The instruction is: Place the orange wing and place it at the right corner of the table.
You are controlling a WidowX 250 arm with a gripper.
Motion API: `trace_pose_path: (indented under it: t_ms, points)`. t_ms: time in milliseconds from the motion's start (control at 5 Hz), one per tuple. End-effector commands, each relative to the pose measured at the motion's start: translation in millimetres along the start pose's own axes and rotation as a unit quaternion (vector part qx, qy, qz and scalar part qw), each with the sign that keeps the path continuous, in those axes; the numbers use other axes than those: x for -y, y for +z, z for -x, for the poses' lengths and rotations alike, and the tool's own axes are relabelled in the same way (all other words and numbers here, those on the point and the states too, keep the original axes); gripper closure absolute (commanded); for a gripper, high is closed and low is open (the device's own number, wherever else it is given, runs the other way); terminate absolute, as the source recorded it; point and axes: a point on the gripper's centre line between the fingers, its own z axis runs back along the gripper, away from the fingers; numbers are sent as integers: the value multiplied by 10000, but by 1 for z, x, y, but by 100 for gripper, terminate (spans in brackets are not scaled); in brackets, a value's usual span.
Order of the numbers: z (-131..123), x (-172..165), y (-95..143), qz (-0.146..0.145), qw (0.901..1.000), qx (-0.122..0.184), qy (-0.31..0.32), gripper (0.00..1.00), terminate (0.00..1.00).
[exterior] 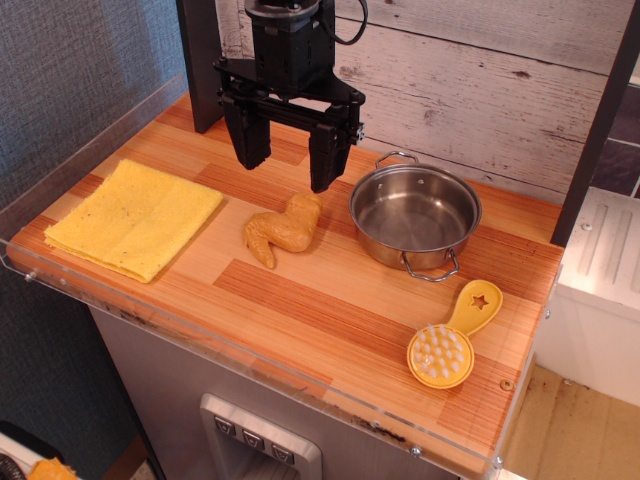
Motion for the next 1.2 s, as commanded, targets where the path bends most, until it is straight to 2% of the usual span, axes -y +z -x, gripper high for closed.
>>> trace_pose_path:
  t_ms: [0, 400, 600, 1000]
  points:
    - [0, 0, 0, 0, 10000, 0, 0, 0, 0]
    - [-14, -11, -32, -293, 9994, 83, -167, 0, 0]
    - [-22, -13, -42, -286, 9989, 238, -277, 0, 0]
    - [-24, -18, -56, -343, 9987, 202, -302, 0, 0]
